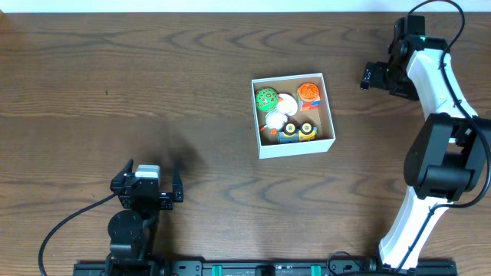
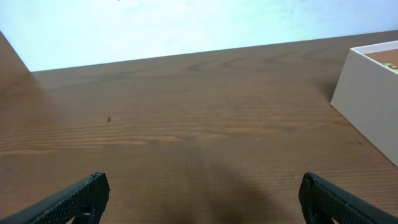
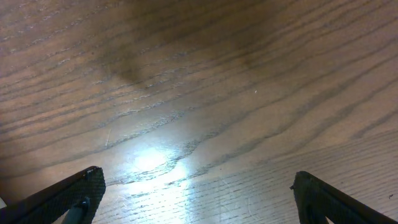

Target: Pack container

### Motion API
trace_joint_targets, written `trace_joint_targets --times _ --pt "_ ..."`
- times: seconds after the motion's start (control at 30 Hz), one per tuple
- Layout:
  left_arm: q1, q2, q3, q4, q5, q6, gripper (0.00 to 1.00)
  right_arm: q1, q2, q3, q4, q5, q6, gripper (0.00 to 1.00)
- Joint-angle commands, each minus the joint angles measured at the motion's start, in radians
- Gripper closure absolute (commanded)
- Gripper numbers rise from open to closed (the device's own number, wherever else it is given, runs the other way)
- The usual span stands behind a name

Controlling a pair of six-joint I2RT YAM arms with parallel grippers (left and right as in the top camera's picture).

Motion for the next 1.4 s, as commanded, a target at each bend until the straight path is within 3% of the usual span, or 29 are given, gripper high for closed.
trace_joint_targets --times 0.0,0.4,0.6,0.83,0.97,1.13,1.37 --pt "0.006 -0.006 -0.029 -0.002 0.002 0.013 0.02 -0.003 -0.023 -0.004 0.000 0.003 0.011 0.01" --pt "0.006 -0.006 -0.029 -0.002 0.002 0.013 0.02 -0.004 -0.047 -0.005 -0.001 -0.002 0.008 0.01" --pt "0.006 -0.006 -0.029 -0.002 0.002 0.013 0.02 0.030 -0.203 -0.063 0.153 -0.035 -0.028 0.01" --pt "0.006 -0.006 -0.029 -0.002 0.002 0.013 0.02 0.149 -0.570 -0.504 0.632 -0.034 -0.233 0.01" --pt "0.006 -0.006 -0.029 -0.002 0.002 0.013 0.02 0.196 -0.840 -0.795 0.821 -0.025 -0.263 0.01" --pt "0.006 -0.006 -0.029 -0.002 0.002 0.013 0.02 0.200 -1.135 -1.055 0.927 -0.026 -0.262 0.01" --pt "0.006 -0.006 -0.029 -0.002 0.002 0.013 0.02 0.200 -1.498 -1.315 0.926 -0.027 -0.263 0.01"
